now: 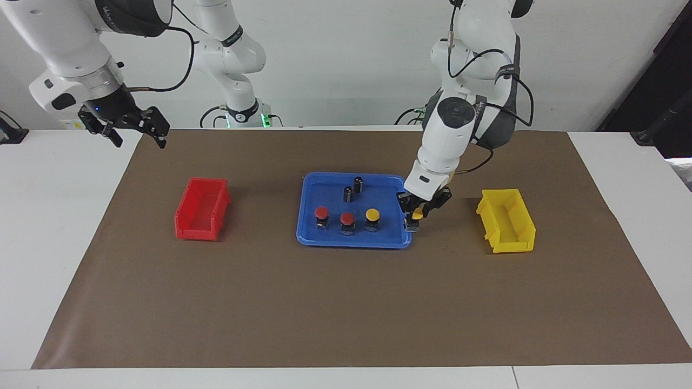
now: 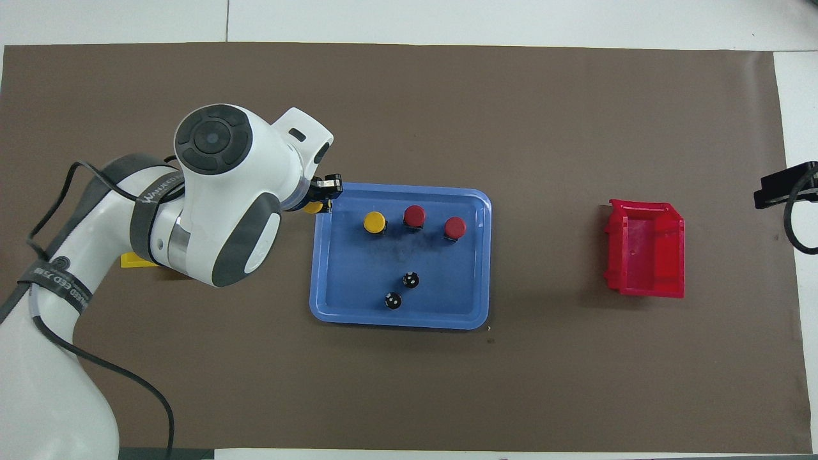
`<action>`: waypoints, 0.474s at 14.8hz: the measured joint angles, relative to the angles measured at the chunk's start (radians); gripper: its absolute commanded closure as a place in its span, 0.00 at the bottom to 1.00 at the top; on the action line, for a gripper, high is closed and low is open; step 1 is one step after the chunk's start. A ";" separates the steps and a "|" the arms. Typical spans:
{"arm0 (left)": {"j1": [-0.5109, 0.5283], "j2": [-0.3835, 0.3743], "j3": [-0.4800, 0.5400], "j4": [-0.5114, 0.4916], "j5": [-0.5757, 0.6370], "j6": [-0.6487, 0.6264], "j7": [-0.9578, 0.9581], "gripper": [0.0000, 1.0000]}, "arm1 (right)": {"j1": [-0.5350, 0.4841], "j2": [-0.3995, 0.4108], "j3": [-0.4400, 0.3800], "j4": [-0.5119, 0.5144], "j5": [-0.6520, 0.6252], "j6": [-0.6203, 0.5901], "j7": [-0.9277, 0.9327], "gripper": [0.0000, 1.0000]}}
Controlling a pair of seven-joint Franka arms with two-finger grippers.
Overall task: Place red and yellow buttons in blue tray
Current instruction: 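Carry the yellow button to the tray and release it with the left gripper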
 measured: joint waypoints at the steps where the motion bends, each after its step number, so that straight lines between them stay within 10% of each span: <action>1: -0.014 0.007 -0.001 0.000 0.000 0.003 -0.006 0.98 | -0.001 0.000 -0.001 -0.001 0.000 0.000 0.000 0.00; 7: -0.032 0.071 0.001 -0.005 0.000 0.029 -0.010 0.95 | -0.003 -0.002 -0.004 -0.004 0.000 0.000 0.000 0.00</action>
